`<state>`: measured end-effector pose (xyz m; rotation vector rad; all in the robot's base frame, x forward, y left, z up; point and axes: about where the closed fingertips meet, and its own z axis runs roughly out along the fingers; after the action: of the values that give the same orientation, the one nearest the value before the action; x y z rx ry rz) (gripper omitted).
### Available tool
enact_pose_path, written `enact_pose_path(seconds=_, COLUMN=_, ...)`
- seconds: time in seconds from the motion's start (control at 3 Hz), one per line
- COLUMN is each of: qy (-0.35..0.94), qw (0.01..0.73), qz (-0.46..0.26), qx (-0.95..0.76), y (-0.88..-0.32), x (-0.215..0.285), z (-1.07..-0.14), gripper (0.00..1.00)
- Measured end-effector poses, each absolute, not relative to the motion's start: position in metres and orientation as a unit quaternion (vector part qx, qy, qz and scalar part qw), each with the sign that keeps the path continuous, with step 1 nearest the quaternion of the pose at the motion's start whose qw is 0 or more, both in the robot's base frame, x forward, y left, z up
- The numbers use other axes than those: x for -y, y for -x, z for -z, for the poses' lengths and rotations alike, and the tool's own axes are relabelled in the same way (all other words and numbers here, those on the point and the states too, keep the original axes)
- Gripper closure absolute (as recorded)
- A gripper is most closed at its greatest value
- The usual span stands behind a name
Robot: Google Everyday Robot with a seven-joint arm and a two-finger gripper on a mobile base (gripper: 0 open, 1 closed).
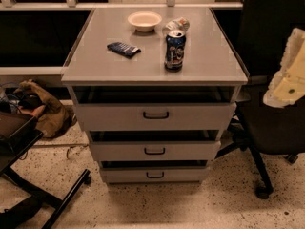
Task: Open top drawer
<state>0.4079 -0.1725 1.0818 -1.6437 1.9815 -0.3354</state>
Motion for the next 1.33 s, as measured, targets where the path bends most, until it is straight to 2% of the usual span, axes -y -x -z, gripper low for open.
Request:
enact_pose_path(seconds=0.67, qy=0.610, qw=0.273, qz=0.131, qx=-0.732, y=-0.403, x=0.167, z=-1.079, gripper=0.00)
enact_pose_path(seconds=1.33, qy=0.610, qw=0.287, qz=0.052, qx=-0.737, y=-0.439, x=0.155, z=-0.971, gripper=0.00)
